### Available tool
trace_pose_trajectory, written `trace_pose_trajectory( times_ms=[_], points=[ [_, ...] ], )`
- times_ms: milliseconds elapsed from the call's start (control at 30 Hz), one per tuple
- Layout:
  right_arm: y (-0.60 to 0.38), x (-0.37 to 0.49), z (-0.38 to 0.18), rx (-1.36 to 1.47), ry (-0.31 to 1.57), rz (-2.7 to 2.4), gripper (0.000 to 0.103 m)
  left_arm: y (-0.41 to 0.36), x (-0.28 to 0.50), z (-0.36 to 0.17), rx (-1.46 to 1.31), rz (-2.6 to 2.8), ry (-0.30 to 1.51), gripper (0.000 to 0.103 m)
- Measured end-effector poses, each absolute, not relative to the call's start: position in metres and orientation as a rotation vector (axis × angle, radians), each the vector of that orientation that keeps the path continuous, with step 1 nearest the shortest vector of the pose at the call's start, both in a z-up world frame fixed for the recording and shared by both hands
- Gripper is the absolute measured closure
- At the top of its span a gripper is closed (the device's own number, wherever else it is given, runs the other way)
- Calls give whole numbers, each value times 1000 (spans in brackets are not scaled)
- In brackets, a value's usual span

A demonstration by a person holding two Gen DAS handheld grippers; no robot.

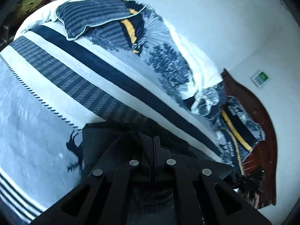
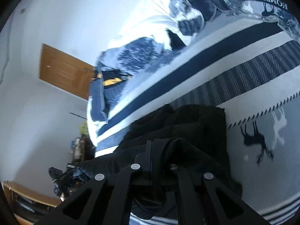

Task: Fold large clothes
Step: 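Lay the held hem over the jacket toward the collar with both tools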

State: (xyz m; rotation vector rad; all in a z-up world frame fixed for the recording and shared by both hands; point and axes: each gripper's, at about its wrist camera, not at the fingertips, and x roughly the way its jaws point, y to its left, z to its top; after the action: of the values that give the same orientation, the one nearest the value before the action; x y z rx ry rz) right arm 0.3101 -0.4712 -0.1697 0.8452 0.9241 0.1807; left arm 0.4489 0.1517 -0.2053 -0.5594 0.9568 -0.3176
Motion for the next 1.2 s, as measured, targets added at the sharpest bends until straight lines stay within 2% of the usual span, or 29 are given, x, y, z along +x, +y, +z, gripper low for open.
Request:
trace_pose_trajectory(
  times_ms=[267,467,500,567,600,633,667,700,867,1067,1100,1133,1167,1200],
  points=[
    [-474,385,-231,850,1017,135,100,144,494,-261,-530,-236,1031,99],
    [-472,401,-251,849,1008,127,96,159,510,-288,-697,-204,1068,94],
    [-475,400,-253,868,1004,126,95,163,508,-285,-725,-220,1052,89],
    [-480,395,-247,868,972,142,88,173,501,-274,-768,-241,998,67],
    [-481,391,-239,837,944,153,71,178,495,-268,-777,-226,961,39],
    [-481,386,-232,811,925,142,39,183,486,-261,-764,-174,918,28],
    [-481,382,-226,792,906,128,24,185,480,-255,-747,-138,890,23],
    [-481,374,-216,753,874,111,18,187,473,-249,-725,-121,875,23],
    [-467,360,-202,672,860,137,18,168,463,-250,-607,-100,895,23],
    [-443,369,-251,435,1059,-41,18,132,470,-300,-353,-44,1089,25],
    [-446,371,-266,459,1096,-46,21,132,471,-310,-377,-72,1120,39],
    [-449,372,-276,514,1110,-15,32,132,472,-317,-420,-112,1140,64],
    [-451,372,-280,559,1115,11,43,132,473,-321,-455,-135,1152,75],
    [-453,371,-281,595,1119,18,65,133,473,-322,-481,-156,1149,97]
  ],
)
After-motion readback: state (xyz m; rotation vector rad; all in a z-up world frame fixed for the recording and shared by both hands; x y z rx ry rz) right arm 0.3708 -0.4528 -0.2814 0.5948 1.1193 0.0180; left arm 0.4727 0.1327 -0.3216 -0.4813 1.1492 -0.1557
